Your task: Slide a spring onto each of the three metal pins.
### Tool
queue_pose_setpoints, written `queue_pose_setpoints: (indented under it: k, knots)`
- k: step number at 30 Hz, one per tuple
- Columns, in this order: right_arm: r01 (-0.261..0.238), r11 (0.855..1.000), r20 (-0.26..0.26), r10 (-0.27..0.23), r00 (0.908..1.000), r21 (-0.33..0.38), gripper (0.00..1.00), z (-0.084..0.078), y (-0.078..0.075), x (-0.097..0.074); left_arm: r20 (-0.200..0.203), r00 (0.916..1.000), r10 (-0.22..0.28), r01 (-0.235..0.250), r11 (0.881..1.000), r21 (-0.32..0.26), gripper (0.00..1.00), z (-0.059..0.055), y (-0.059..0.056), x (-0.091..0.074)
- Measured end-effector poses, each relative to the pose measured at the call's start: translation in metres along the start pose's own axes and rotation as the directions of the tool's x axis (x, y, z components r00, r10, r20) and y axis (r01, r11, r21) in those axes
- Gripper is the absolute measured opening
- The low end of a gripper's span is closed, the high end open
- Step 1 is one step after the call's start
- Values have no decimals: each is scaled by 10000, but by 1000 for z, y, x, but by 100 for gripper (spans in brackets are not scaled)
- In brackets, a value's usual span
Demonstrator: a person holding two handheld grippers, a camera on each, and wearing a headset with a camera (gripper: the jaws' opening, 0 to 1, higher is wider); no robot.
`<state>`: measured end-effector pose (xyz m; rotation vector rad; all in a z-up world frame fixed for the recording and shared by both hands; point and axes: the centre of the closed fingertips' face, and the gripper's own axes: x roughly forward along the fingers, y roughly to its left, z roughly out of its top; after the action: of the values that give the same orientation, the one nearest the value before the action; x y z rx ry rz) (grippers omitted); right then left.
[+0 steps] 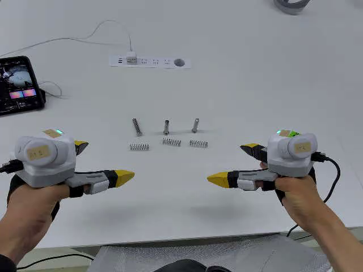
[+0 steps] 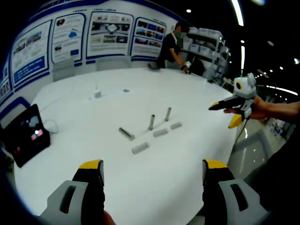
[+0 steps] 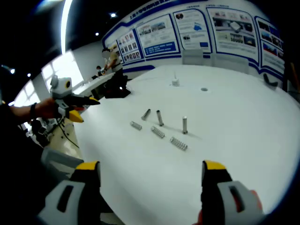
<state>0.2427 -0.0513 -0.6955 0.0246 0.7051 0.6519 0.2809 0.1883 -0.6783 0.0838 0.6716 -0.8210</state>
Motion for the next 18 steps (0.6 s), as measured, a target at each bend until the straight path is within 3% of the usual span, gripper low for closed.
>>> queue_pose_setpoints:
  k: [18]
  knots:
    - [-232,9997,-71,232,9997,2,93,-4,5,2,-90,10000,12,-14,9998,-211,89,-4,1,0]
